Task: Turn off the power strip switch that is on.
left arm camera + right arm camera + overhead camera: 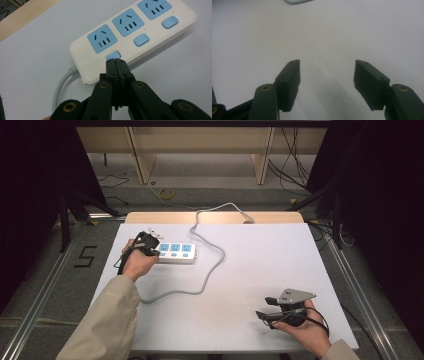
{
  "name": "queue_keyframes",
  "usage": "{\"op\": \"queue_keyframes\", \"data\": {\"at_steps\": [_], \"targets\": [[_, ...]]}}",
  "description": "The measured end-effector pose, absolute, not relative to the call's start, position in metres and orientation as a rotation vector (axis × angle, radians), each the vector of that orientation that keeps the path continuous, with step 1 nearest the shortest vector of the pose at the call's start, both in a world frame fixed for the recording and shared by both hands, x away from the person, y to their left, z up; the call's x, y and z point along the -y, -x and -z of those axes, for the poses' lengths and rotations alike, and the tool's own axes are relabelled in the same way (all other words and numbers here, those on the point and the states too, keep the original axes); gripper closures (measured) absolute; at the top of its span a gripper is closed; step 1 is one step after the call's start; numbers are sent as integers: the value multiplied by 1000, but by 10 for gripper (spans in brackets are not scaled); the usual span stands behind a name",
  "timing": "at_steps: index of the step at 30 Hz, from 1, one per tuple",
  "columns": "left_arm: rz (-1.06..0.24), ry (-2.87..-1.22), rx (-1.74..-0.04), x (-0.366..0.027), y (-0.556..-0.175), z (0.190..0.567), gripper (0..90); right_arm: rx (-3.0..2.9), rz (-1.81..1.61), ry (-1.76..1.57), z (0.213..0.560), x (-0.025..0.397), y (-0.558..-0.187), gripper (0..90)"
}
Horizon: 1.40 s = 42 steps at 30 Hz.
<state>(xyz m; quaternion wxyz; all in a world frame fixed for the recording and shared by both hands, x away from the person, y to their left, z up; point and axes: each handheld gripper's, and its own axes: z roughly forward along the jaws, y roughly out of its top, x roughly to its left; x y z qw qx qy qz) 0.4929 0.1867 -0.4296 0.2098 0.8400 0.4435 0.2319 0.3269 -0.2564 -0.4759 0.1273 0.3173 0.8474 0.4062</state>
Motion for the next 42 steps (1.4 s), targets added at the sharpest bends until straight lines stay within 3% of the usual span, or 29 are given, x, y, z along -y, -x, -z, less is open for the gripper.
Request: {"op": "queue_keyframes", "data": {"at_steps": [42], "targets": [[-653, -2387, -1245, -176, -520, 428, 897, -2467, -1183, -918, 476, 257, -327, 388]]}}
